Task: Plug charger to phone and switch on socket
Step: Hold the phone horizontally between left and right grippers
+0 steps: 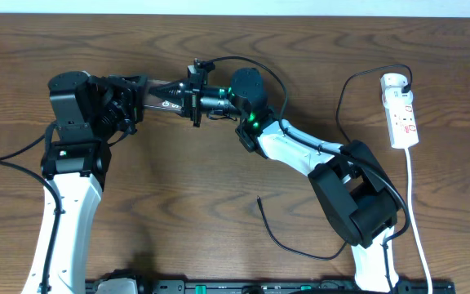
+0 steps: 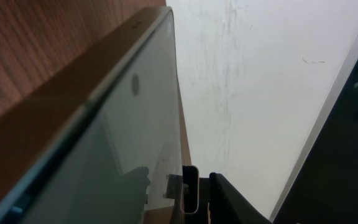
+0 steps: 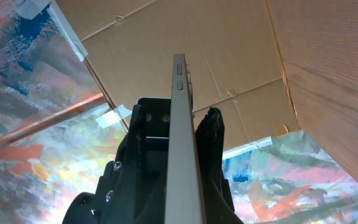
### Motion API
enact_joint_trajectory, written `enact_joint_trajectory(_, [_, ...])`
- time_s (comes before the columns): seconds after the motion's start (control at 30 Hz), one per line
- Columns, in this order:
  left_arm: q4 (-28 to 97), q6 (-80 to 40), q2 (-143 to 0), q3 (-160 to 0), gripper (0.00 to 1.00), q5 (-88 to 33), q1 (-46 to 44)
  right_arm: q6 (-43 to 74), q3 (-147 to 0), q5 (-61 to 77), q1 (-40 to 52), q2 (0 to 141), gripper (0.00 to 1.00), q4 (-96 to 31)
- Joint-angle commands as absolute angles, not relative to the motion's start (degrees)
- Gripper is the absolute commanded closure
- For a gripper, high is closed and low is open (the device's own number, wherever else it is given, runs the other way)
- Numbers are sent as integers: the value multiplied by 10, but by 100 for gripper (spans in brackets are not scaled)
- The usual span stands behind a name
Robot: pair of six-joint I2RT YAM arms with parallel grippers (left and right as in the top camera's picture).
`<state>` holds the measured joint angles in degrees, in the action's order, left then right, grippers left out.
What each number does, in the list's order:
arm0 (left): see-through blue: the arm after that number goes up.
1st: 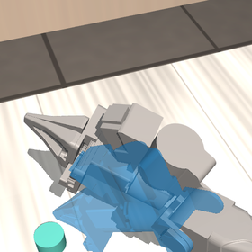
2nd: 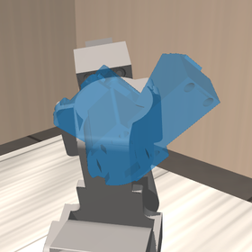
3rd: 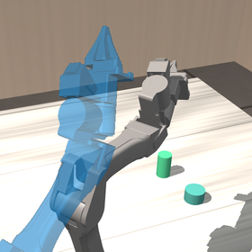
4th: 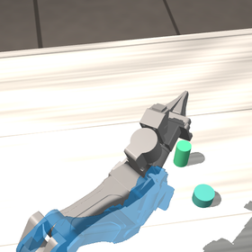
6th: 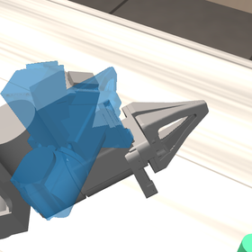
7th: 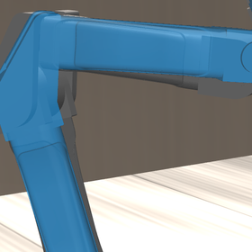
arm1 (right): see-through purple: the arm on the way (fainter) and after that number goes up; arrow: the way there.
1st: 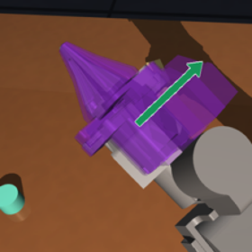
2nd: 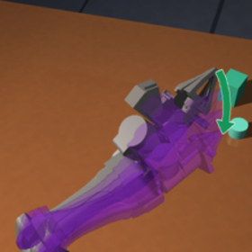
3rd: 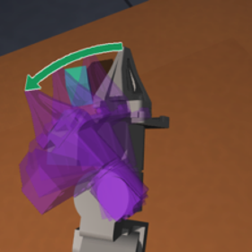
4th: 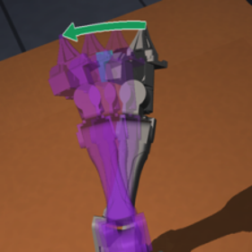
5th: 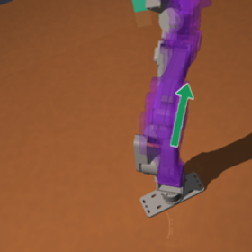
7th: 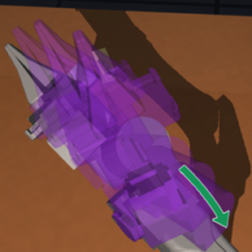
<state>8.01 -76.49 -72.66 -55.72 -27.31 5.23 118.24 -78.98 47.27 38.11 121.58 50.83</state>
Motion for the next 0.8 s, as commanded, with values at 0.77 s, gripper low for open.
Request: enact_joint_trajectory(0.77, [74, -766, -747, -557, 66, -276, 57, 1174, -812, 516, 338, 1210, 99, 499])
